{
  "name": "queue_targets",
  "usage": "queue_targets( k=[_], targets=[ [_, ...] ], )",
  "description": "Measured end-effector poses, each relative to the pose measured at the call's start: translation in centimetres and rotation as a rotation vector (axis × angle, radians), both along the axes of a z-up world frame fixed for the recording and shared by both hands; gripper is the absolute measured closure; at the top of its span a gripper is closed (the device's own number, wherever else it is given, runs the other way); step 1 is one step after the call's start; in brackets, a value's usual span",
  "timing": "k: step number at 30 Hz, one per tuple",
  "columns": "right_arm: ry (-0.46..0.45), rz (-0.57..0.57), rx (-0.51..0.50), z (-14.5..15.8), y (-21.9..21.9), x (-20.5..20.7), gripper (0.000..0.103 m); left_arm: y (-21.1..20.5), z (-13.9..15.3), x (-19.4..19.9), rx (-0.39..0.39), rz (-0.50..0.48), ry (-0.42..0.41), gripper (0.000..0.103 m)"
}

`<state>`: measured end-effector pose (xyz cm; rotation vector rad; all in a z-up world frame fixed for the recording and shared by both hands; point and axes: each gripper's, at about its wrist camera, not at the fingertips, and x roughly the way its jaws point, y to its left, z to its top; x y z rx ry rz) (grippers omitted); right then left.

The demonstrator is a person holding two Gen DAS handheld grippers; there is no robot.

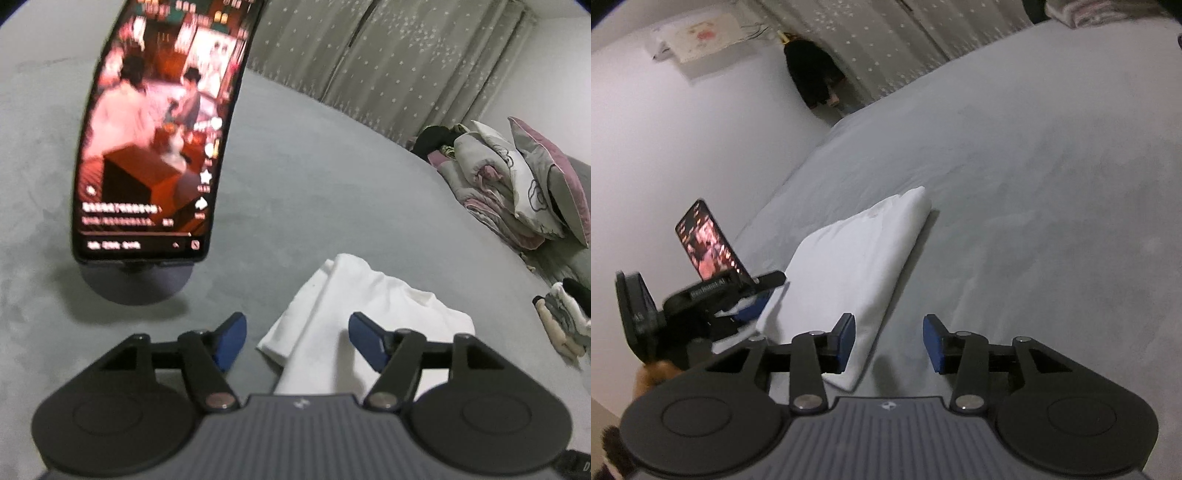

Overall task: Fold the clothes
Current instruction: 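Close both grippers on the folded white shirt bundle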

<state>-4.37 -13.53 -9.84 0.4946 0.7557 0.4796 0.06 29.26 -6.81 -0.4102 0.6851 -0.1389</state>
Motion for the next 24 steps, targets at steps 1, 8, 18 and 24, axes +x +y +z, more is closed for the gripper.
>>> queue_targets(
  k=[1,8,18,24],
  targets=[
    [0.008,-0.004,0.011,0.0,0.1,0.4,0.061,-0.1,-0.1,0.3,-0.002,-0.003,0.002,0.038],
    [0.05,-0.042,0.083,-0.9,0.8,3.3,0.061,-1.0,-0.8,1.7,-0.03,-0.031,0.007,0.038],
    [0.052,-0.062,0.124,-1.6,3.1,5.7,0.062,-2.4,-2.1,2.2,-0.132,-0.066,0.001,0.052],
    [0.066,-0.065,0.132,-1.9,3.5,6.0,0.084,-1.8,-2.9,2.3,-0.24,-0.043,0.02,0.073]
  ],
)
